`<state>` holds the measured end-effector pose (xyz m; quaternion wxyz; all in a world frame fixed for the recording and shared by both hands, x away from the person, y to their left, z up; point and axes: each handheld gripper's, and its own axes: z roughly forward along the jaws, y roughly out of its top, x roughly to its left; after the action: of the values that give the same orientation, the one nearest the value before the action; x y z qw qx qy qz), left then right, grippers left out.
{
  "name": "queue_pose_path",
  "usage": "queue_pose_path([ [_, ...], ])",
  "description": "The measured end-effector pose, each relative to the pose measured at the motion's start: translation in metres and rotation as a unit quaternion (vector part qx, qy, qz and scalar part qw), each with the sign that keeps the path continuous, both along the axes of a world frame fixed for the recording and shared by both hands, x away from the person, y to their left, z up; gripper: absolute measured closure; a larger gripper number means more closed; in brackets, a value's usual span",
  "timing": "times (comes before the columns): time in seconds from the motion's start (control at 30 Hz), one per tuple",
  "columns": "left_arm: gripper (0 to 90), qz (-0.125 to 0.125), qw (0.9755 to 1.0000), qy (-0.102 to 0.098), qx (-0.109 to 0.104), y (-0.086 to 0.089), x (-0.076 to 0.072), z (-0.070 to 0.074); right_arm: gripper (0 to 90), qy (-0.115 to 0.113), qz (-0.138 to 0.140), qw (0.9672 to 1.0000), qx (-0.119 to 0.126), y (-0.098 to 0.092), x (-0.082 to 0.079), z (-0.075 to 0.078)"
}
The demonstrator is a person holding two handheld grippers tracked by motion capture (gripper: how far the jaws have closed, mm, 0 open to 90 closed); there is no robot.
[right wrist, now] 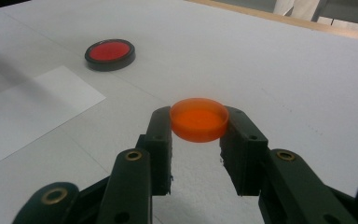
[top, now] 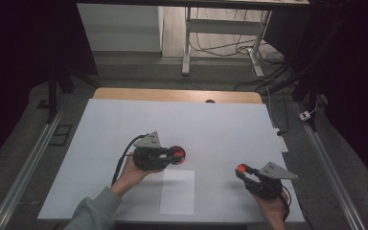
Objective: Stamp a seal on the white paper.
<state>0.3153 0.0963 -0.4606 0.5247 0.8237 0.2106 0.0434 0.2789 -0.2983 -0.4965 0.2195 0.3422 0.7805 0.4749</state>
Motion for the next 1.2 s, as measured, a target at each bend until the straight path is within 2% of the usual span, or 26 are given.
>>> queue_pose_path([
  [0.27,72.6,-0.009,0.9999,-0.003,0.011,-0.002,-0.008,-0.004,64.3,0.0,0.002,1.0,-0.001,0.001,0.0,0.0],
  [1.2,72.5,-0.029,0.9986,0.003,0.043,-0.013,-0.019,-0.017,64.2,0.002,0.005,1.0,-0.003,0.001,0.001,-0.001],
])
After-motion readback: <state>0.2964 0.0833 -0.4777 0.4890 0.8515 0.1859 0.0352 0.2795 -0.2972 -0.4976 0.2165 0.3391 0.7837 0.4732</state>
